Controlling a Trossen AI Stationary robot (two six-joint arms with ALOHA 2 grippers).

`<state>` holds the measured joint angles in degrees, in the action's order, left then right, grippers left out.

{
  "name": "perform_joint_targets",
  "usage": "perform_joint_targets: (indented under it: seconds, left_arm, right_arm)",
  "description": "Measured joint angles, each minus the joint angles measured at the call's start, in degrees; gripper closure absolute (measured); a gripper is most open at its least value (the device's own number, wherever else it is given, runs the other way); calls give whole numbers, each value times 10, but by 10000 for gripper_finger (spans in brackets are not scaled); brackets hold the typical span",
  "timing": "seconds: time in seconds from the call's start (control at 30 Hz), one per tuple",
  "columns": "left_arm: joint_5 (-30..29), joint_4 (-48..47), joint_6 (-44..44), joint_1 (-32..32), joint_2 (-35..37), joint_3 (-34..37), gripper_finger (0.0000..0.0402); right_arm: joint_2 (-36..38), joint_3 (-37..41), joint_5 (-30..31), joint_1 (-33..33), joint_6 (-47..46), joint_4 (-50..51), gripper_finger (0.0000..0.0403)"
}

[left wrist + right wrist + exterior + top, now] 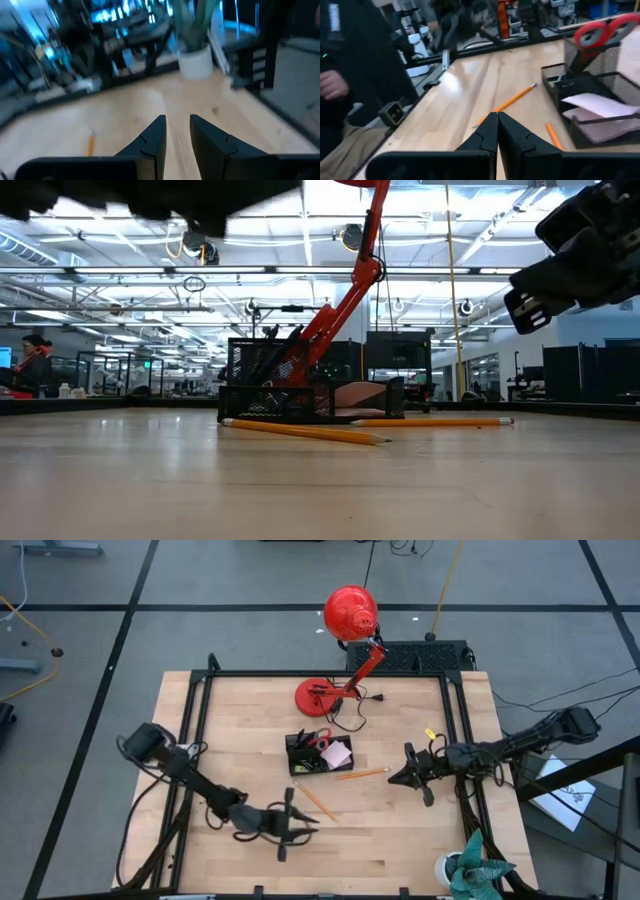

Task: Pick and place office supplies into organizer
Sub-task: Put the bottom yellow pencil into the desk organizer

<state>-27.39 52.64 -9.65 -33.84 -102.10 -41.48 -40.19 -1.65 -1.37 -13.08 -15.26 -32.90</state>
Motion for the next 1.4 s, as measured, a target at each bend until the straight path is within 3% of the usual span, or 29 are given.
perform_joint_targets:
  seconds: [0.1, 0.27, 0.37, 0.53, 0.83, 1.0, 1.13, 1.3, 1.4]
  left_arm:
    - [-29, -2, -26, -11, 52, 24, 309]
    - [-29, 0, -77, -3, 141, 74, 309]
    - [-28, -6, -94, 11, 199, 105, 309]
    - [-28, -30, -99, 33, 281, 150, 309]
    - [-31, -33, -47, 41, 330, 184, 309]
    - [-31, -45, -38, 32, 332, 185, 309]
    - [-34, -84, -39, 18, 333, 185, 309]
    - [-82, -137, -85, -3, 359, 185, 309]
    - [-126, -184, -95, -19, 403, 185, 309]
  right_arm:
    - [-10, -23, 11, -22, -1, 8, 399]
    - [-71, -99, 91, -71, 3, 41, 399]
    - [-140, -144, 132, -96, 1, 56, 399]
    - [-269, -241, 150, -107, -15, 51, 399]
    - [-486, -425, 147, -106, -23, 113, 392]
    - [-566, -495, 148, -92, -81, 138, 357]
    - [-627, -549, 150, -77, -133, 142, 302]
    - [-703, -629, 150, -61, -182, 152, 237]
    - [-746, -692, 134, -46, -204, 228, 225]
